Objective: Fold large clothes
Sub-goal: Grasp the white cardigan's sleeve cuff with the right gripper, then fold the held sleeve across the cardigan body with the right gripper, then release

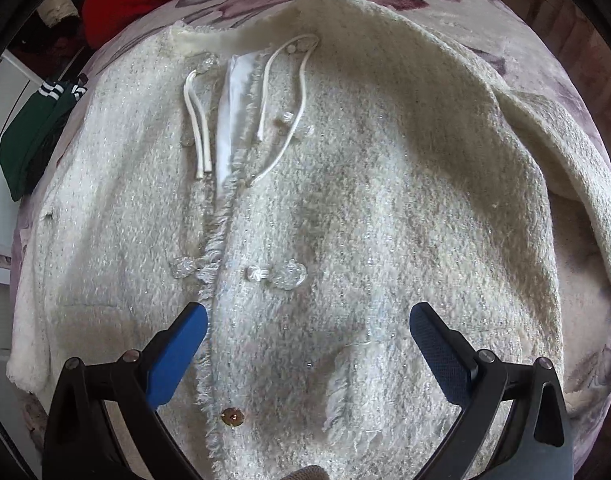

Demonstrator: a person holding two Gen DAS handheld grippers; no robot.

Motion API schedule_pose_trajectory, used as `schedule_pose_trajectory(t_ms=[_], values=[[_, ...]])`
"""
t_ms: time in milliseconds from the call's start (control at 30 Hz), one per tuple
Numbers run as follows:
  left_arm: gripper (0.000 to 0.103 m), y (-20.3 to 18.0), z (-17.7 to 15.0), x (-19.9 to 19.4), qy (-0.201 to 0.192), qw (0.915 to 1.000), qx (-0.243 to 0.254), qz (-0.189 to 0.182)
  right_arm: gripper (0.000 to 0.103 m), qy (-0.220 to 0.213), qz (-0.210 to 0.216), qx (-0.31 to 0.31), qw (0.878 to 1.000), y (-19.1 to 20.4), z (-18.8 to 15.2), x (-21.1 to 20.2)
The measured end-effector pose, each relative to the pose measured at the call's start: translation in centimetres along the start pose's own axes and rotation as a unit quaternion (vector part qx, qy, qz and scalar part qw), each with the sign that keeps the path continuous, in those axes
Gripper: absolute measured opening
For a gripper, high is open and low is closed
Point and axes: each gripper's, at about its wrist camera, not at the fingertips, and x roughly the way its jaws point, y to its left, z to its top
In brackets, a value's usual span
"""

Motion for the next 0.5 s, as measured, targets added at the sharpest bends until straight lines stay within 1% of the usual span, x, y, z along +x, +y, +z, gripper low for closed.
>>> schedule_pose_trajectory(t_ms=[33, 67, 100, 133, 200, 267, 333, 367, 433, 467, 500], values=[[0.103, 0.6, 0.0, -0.1, -0.003, 1.0000, -0.006, 0.000, 0.058, -0.033, 0.012, -0.006, 0.999, 0.8, -0.3, 0.0], [0.103, 1.0, 0.1, -0.1, -0.006, 0.9999, -0.012, -0.002, 0.034, -0.054, 0.022, -0.016, 0.998, 1.9, -0.7, 0.2], [0.103, 1.6, 0.1, -0.2, -0.008, 0.9998, -0.019, -0.005, 0.013, -0.052, 0.020, -0.024, 0.998, 2.9, -1.0, 0.7], [0.103, 2.3, 0.0, -0.4, -0.011, 0.9995, -0.029, -0.008, 0.013, -0.058, 0.018, -0.035, 0.998, 4.3, -1.6, 0.9], [0.103, 4.0, -0.1, -0.8, -0.018, 0.9984, -0.051, -0.012, 0.012, -0.075, 0.014, -0.085, 0.993, 8.0, -3.0, 0.0], [0.103, 5.6, -0.2, -1.2, -0.023, 0.9969, -0.074, -0.015, 0.012, -0.090, 0.011, -0.164, 0.982, 13.0, -5.2, -2.2], [0.103, 8.1, -0.6, -1.8, -0.029, 0.9934, -0.109, -0.020, 0.012, -0.098, 0.008, -0.261, 0.960, 19.0, -8.7, -4.4], [0.103, 9.3, -0.8, -2.0, -0.030, 0.9917, -0.123, -0.022, 0.012, -0.097, 0.005, -0.316, 0.944, 22.4, -11.4, -5.1], [0.103, 11.7, -1.4, -2.5, -0.032, 0.9871, -0.155, -0.020, 0.012, -0.079, 0.005, -0.393, 0.916, 27.2, -16.8, -5.6], [0.103, 13.1, -1.8, -2.8, -0.030, 0.9847, -0.171, -0.018, 0.012, -0.063, 0.005, -0.435, 0.898, 29.5, -20.4, -5.2], [0.103, 14.2, -2.2, -3.0, -0.029, 0.9826, -0.183, -0.014, 0.012, -0.039, 0.002, -0.478, 0.877, 31.7, -24.5, -4.1]])
